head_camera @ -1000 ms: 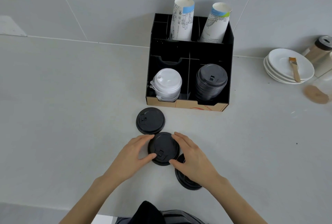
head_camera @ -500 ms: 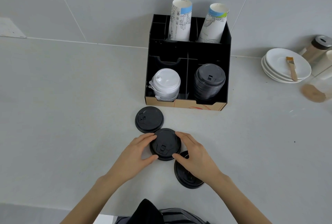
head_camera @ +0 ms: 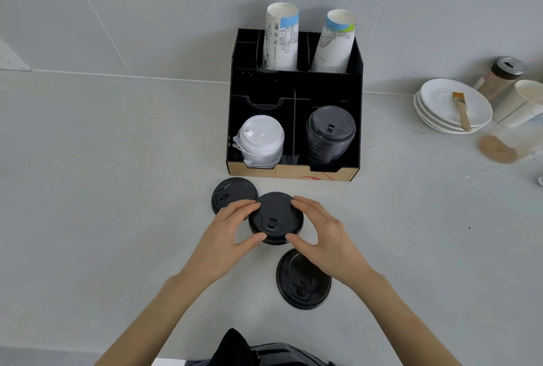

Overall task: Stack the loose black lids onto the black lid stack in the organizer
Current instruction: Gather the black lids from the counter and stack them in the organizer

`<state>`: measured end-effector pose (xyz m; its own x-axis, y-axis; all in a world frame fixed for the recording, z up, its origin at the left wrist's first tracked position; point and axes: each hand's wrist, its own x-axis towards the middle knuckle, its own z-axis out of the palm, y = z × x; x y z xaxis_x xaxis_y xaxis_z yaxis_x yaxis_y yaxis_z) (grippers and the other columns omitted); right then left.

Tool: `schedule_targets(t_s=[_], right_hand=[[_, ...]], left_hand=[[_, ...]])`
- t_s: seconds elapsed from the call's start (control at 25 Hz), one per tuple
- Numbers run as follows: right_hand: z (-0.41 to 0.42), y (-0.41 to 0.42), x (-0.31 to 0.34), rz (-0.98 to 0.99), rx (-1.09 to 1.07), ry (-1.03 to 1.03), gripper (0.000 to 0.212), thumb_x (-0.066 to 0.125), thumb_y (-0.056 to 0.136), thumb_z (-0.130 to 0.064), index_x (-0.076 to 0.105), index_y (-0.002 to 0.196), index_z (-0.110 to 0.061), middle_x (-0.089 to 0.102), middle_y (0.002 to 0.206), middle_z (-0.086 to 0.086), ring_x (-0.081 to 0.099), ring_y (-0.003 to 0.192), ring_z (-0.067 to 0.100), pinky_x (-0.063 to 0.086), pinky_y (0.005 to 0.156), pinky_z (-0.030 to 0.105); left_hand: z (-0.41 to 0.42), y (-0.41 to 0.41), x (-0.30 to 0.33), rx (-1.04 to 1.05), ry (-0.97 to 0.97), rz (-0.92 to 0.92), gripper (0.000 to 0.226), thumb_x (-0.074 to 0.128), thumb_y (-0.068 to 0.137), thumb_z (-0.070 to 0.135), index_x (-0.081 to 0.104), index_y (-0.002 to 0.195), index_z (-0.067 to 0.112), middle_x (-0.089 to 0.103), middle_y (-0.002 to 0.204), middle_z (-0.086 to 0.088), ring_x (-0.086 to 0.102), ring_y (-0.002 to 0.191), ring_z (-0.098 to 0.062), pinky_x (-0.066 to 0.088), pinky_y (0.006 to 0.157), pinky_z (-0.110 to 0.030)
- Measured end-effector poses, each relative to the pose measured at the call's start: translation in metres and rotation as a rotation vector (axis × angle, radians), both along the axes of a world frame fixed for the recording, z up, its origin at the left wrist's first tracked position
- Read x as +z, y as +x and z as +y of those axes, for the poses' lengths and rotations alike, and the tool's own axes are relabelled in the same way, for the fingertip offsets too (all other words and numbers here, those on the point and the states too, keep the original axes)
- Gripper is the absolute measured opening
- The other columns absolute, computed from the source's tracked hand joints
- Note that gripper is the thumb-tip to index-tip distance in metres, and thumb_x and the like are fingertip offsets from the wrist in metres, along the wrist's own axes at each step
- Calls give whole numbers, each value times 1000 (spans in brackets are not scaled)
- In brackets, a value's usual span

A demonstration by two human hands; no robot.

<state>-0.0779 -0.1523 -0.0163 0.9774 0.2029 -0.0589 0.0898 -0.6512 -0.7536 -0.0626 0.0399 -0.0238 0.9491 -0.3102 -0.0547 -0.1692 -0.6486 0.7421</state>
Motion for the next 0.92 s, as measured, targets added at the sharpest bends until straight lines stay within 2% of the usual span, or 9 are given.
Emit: schedule_targets(t_s=[0.16, 0.32, 0.4, 0.48, 0.56, 0.64, 0.68, 0.8, 0.92], right_hand=[[-9, 9, 7, -44, -61, 32, 55, 65, 79, -19, 42, 128, -14, 42, 138, -2, 37, 120, 1, 16, 89, -12], [-20, 22, 20, -86, -109, 66, 53, 66, 78, -16, 44, 127, -12, 40, 130, -12, 36, 117, -1, 17, 88, -12], [-27, 31, 28, -107, -119, 60, 54, 66, 78, -17, 44, 128, -14, 36, 129, -15, 34, 118, -2, 16, 89, -12], [-35, 41, 35, -134, -124, 41, 55, 66, 78, -19, 43, 128, -16, 39, 134, -13, 35, 118, -2, 20, 94, -6], [-43, 51, 42, -160, -131, 16, 54, 66, 78, -19, 44, 128, -16, 42, 139, -5, 36, 117, -2, 24, 95, -2], [-51, 60, 48, -184, -139, 6, 53, 65, 78, -17, 44, 127, -13, 42, 140, 1, 36, 116, -1, 19, 89, -11], [-54, 64, 51, -191, -148, 4, 53, 66, 78, -16, 45, 127, -12, 42, 140, 2, 36, 116, 0, 18, 87, -13], [-64, 78, 55, -202, -187, 0, 52, 66, 77, -14, 47, 125, -11, 44, 139, 3, 40, 119, 5, 19, 83, -14], [-73, 94, 58, -194, -207, -31, 52, 67, 77, -16, 47, 125, -12, 44, 140, 1, 42, 125, 12, 15, 86, -14]], left_hand=[[-16, 13, 9, -3, -17, -55, 66, 41, 66, 58, 45, 124, 25, 38, 122, 18, 34, 112, 5, 27, 97, -13], [-30, 31, 19, -15, -43, -126, 55, 58, 73, 43, 47, 122, 20, 41, 120, 15, 33, 109, 7, 21, 94, 2], [-37, 41, 27, -10, -49, -155, 49, 65, 77, 28, 48, 122, 18, 41, 119, 13, 35, 112, 4, 23, 96, -3], [-46, 51, 35, -7, -49, -170, 48, 65, 78, 23, 47, 123, 17, 43, 120, 11, 40, 114, -4, 27, 97, -12], [-54, 61, 42, -18, -50, -184, 48, 64, 79, 23, 47, 123, 18, 47, 126, 5, 41, 115, -7, 29, 95, -9], [-63, 70, 47, -19, -54, -196, 48, 64, 79, 23, 46, 123, 17, 48, 130, 0, 41, 116, -8, 28, 93, -6], [-67, 75, 49, -15, -56, -201, 48, 64, 79, 23, 46, 123, 17, 48, 130, -1, 42, 117, -11, 30, 95, -11], [-80, 90, 54, -13, -66, -213, 48, 63, 80, 22, 46, 124, 15, 48, 131, -3, 42, 120, -15, 34, 98, -24], [-89, 106, 54, -22, -77, -198, 48, 62, 80, 21, 45, 125, 14, 48, 132, -4, 42, 121, -15, 32, 99, -23]])
